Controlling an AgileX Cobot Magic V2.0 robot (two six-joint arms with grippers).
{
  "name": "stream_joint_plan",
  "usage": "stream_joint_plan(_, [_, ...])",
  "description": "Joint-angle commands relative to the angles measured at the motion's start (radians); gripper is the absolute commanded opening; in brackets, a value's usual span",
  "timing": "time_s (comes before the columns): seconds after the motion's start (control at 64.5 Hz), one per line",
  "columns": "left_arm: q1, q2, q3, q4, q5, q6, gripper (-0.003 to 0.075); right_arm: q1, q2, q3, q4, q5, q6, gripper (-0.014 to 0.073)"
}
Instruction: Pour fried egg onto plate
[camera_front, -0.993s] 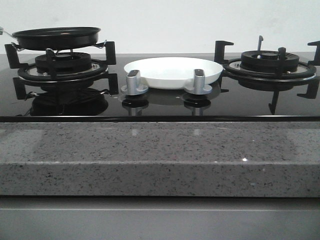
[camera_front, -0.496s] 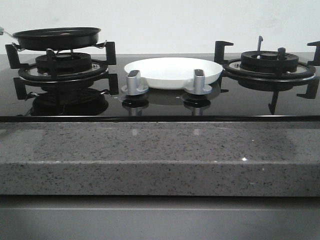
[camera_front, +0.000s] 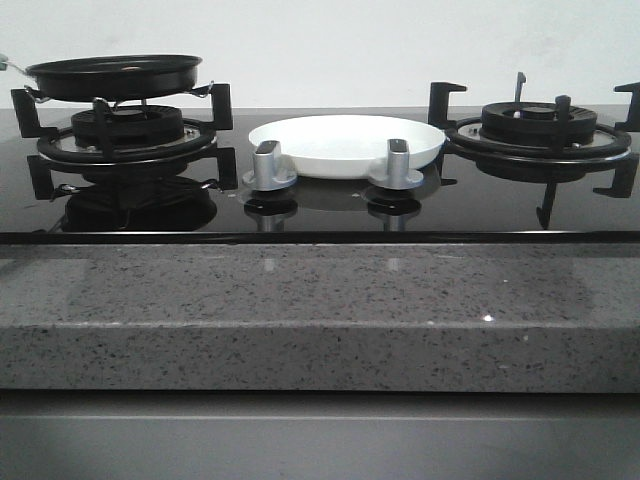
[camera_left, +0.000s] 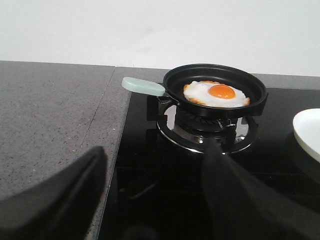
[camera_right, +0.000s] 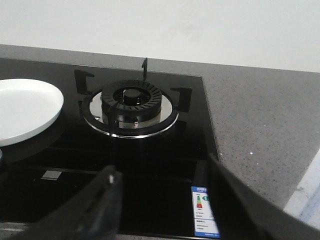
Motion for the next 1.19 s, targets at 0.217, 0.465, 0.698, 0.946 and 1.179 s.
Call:
stream_joint_plan(0.217, [0.003, 0.011, -0.036, -0.01, -0.09, -0.008, 0.063, -0.005, 0.014, -0.037, -0.012, -0.077, -0.002, 0.0643])
stream_joint_plan(0.465, [0.003, 0.011, -0.036, -0.01, -0.09, -0.008, 0.063, -0.005, 0.04, -0.047, 0.01, -0.111, -0.002, 0.0643])
stream_joint_plan(0.698, [0.003, 0.011, -0.036, -0.01, -0.09, -0.008, 0.063, -0.001, 0.288, -0.184, 0.054, -0.066, -0.002, 0.0608])
stream_joint_plan(0.946, [0.003, 0.011, -0.036, -0.01, -0.09, -0.008, 0.0629, 0.047, 0.601, -0.396, 0.082, 0.005, -0.002, 0.0404])
stream_joint_plan(1.179, [0.003, 0.011, -0.036, -0.01, -0.09, -0.008, 0.0629, 0.173, 0.927, -0.702, 0.109, 0.22, -0.002, 0.04])
